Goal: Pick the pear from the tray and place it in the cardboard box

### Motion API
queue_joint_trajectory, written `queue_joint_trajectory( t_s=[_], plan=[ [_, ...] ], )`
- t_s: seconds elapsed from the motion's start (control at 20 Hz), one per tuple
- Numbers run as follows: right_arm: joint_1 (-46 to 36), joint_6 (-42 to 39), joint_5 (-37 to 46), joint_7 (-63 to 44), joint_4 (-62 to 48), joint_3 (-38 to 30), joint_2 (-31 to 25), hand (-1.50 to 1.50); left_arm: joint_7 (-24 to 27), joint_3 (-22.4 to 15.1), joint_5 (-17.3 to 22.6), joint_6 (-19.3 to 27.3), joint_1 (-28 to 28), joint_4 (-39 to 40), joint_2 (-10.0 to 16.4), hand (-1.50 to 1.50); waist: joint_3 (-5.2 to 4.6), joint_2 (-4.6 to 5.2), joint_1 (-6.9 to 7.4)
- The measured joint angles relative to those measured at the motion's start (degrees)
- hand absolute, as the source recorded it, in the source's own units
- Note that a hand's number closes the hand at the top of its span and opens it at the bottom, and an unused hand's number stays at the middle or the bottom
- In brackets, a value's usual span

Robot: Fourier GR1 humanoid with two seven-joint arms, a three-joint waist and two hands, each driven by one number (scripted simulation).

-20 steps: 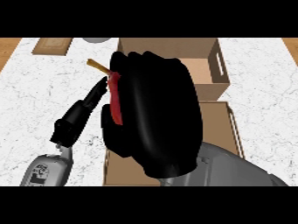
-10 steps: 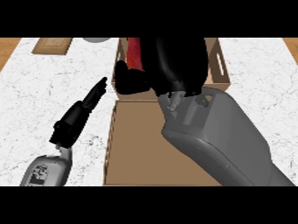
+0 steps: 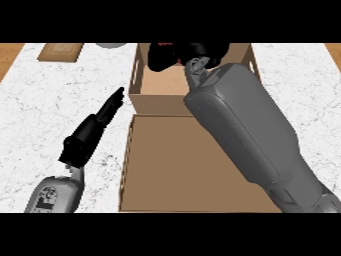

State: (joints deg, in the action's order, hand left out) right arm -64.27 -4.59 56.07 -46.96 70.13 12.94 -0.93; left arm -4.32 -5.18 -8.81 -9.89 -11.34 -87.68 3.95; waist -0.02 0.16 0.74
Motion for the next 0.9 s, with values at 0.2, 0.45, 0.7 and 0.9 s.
queue_joint_trajectory(
  t_s=[0.2, 0.45, 0.7, 0.9],
  plan=[
    [0.30, 2.89, 1.21, 4.82, -7.61, -0.66, -0.32, 1.50, 0.62, 0.08, -0.36, 0.01, -0.20, 0.64, -0.05, 0.00, -0.01, 0.05, 0.08],
    [-0.64, 8.81, 1.99, 8.60, -18.83, -1.75, 0.51, 1.50, 0.20, 0.58, 0.20, -0.96, -1.06, 1.04, 0.30, 0.00, -0.01, 0.18, 0.40],
    [0.40, 14.09, -3.83, 9.74, -25.92, -5.23, 0.80, -1.50, 0.63, 0.41, -0.18, -0.94, -1.64, 1.81, 0.05, 0.00, 0.01, 0.34, 0.97],
    [0.46, 17.45, -8.06, 14.19, -31.98, -7.95, 0.74, -1.50, 0.30, 0.18, -0.42, -0.82, -1.44, 1.00, -0.17, 0.00, 0.02, 0.39, 1.09]
  ],
)
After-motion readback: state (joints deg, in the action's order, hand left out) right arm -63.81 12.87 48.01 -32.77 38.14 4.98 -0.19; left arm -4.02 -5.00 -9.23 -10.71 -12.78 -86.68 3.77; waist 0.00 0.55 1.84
